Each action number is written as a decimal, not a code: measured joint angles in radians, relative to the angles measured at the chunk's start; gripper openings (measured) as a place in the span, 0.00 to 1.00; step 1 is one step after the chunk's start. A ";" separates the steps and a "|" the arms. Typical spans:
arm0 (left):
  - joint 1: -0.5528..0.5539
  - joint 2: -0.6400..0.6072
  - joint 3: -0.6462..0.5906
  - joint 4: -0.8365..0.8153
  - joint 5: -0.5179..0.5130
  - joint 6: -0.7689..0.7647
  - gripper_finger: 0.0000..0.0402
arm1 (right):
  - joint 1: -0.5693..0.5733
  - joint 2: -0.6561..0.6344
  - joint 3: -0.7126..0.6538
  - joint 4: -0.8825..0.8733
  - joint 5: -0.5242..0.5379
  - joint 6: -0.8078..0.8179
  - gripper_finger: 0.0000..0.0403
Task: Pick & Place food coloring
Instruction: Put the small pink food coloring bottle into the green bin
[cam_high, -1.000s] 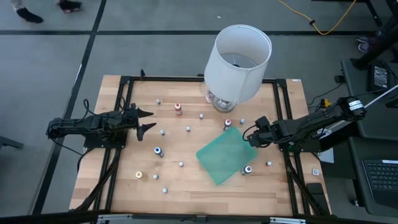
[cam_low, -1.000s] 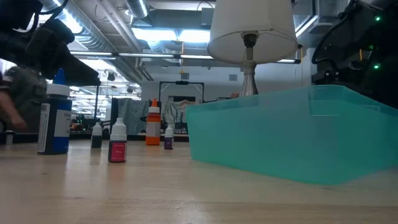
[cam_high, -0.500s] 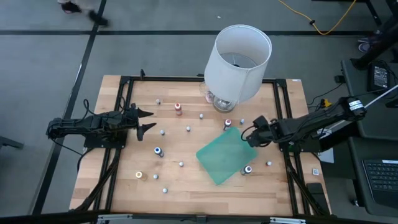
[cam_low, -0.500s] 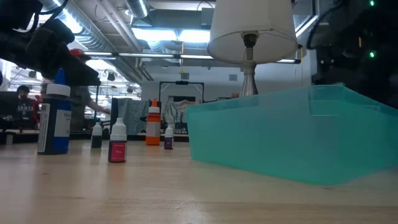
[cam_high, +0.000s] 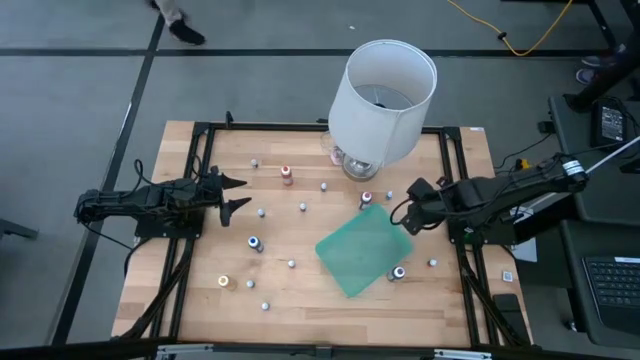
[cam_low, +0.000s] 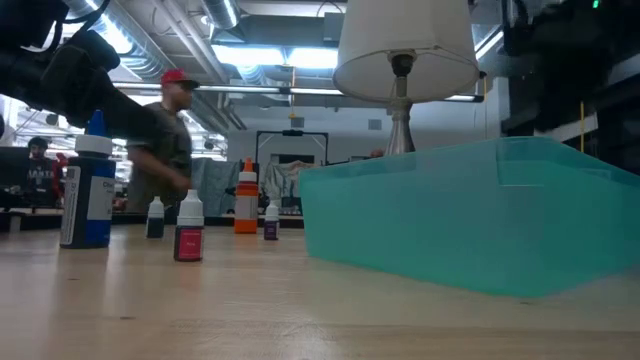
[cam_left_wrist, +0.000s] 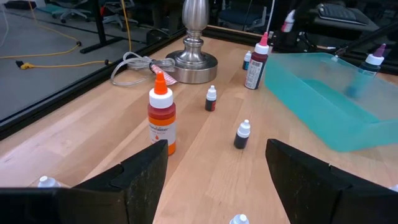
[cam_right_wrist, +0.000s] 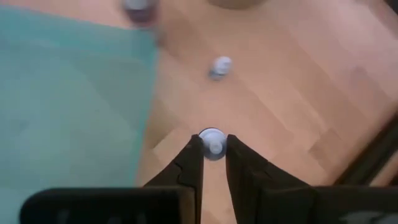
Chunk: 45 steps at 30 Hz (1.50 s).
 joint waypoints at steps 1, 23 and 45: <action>0.000 0.000 0.000 0.000 0.000 0.000 0.66 | 0.007 0.001 0.017 -0.004 -0.017 -0.027 0.13; 0.000 0.000 0.000 0.000 0.000 0.000 0.66 | 0.255 0.192 0.086 0.145 -0.095 -0.287 0.13; 0.000 0.000 0.000 0.000 0.000 0.000 0.66 | 0.317 0.218 -0.026 0.202 -0.088 -0.270 0.13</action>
